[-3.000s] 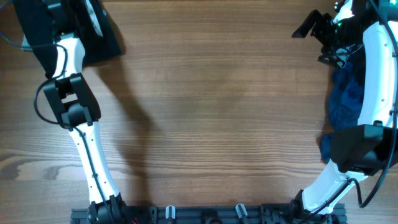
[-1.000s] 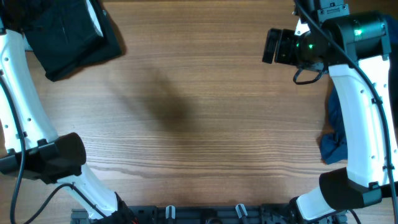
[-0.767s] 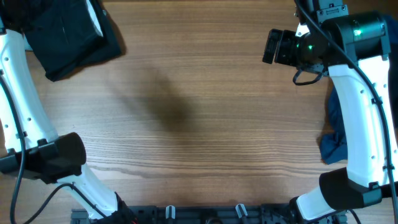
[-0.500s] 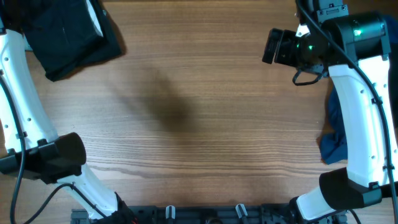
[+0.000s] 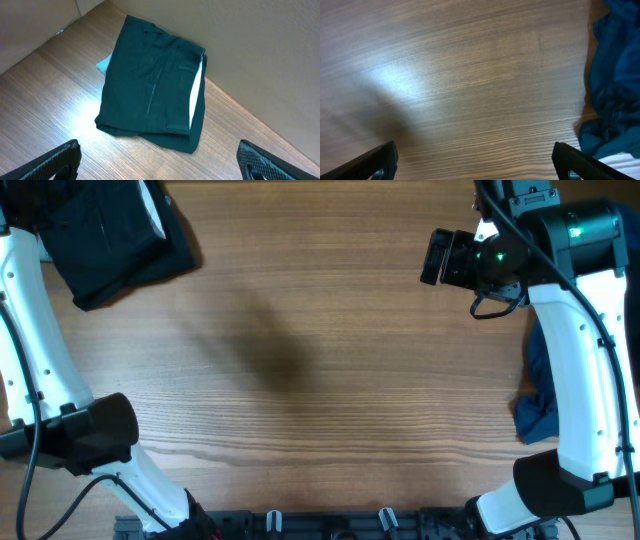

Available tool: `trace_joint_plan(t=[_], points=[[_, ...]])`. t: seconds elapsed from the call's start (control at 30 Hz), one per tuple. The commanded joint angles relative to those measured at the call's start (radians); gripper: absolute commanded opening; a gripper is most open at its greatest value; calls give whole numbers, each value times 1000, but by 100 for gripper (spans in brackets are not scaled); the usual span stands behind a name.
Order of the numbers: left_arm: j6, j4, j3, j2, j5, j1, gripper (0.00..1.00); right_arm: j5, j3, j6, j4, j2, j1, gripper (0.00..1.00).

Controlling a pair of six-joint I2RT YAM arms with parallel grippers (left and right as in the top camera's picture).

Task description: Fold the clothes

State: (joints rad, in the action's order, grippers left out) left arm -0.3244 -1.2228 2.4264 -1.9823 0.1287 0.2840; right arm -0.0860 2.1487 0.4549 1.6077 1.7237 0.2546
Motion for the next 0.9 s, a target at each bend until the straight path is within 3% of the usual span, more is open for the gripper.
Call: trace_joint_plan(t=[0.0,0.5,0.63,0.77,0.87], points=[[2,6,-5,0,-9,0,100,-24,-4,-112,-6,-22,0,100],[2,5,-5,0,-9,0,100,-32,-4,-135,-1,-23,0,100],[2,5,-5,0,-9,0,100,-92,-4,-2,-16,-84,-22,100],[2,5,-5,0,-9,0,100,-208,-4,-23,-84,-196,-23,100],[2,5,-5,0,-9,0,100,-282,-4,-160,-172,-306,-23,100]])
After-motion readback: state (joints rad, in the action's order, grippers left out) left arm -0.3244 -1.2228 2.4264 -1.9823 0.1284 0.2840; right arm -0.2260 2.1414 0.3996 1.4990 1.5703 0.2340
